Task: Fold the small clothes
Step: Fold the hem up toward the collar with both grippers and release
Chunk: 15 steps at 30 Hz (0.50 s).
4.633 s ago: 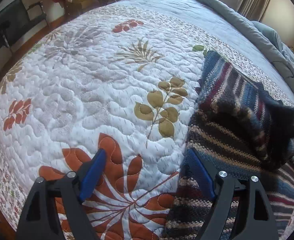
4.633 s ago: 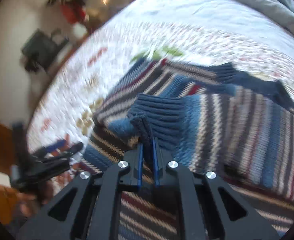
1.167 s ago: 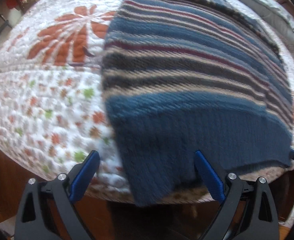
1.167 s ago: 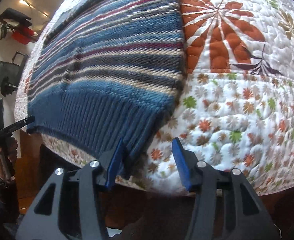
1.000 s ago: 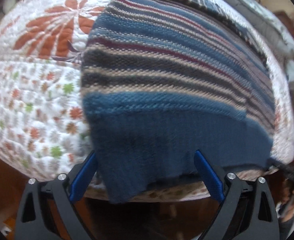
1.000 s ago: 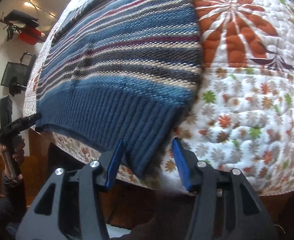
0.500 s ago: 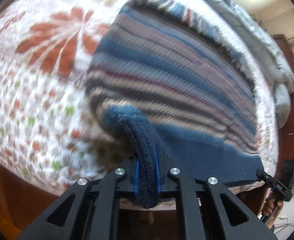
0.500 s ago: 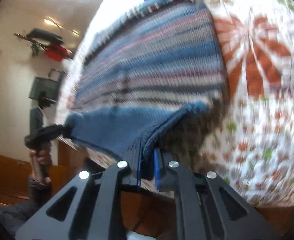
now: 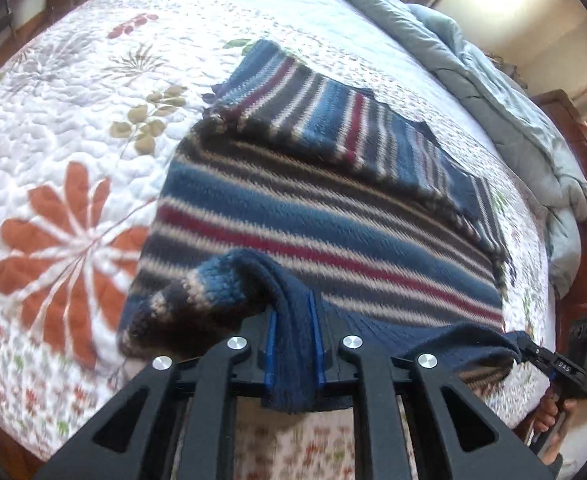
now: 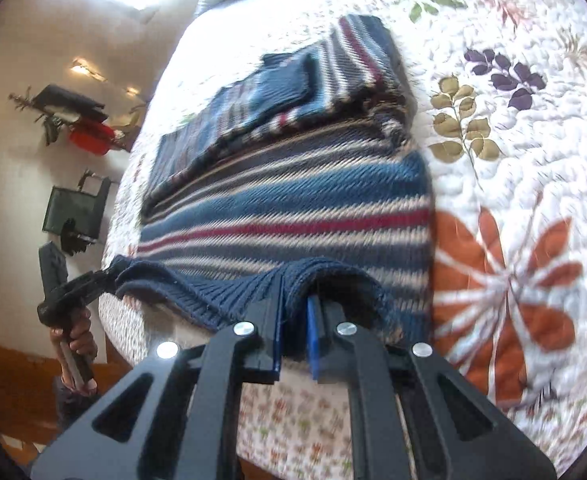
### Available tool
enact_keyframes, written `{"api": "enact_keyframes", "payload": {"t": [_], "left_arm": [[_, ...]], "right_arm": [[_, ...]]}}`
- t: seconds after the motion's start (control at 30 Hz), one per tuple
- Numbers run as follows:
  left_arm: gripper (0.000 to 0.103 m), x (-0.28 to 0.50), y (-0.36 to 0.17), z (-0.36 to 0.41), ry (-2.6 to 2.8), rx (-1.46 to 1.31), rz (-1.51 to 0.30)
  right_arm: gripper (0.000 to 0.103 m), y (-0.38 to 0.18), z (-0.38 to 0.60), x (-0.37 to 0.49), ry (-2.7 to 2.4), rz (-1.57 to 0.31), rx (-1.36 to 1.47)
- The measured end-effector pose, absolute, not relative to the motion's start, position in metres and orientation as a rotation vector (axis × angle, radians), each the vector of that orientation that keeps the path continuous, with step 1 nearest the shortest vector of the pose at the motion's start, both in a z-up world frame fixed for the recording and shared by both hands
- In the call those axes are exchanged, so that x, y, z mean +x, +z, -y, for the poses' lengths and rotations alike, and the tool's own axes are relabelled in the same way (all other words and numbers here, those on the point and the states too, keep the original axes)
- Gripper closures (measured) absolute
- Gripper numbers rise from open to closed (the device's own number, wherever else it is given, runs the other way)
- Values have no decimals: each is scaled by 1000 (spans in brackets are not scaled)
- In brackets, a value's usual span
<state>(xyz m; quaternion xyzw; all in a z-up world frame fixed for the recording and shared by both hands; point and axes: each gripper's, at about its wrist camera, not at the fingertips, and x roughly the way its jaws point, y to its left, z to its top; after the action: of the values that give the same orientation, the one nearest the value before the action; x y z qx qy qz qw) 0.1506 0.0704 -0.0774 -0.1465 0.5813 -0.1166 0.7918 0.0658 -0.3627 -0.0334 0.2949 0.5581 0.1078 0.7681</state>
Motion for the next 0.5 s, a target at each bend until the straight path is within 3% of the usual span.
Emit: {"api": "enact_keyframes", "payload": {"t": [0.13, 0.23, 0.3, 0.33, 0.5], "left_arm": [[62, 173, -92, -76, -189, -297, -1264], [51, 177, -85, -89, -183, -301, -1241], [44, 175, -76, -100, -152, -282, -1200], [43, 172, -68, -107, -130, -254, -1171], [41, 162, -49, -108, -136, -116, -1091]], "right_arm": [[86, -59, 377, 89, 210, -1253, 726], [84, -64, 390, 90, 241, -1245, 797], [61, -59, 398, 87, 258, -1220, 825], [35, -51, 406, 82, 205, -1186, 808], [42, -16, 419, 73, 184, -1109, 733]]}}
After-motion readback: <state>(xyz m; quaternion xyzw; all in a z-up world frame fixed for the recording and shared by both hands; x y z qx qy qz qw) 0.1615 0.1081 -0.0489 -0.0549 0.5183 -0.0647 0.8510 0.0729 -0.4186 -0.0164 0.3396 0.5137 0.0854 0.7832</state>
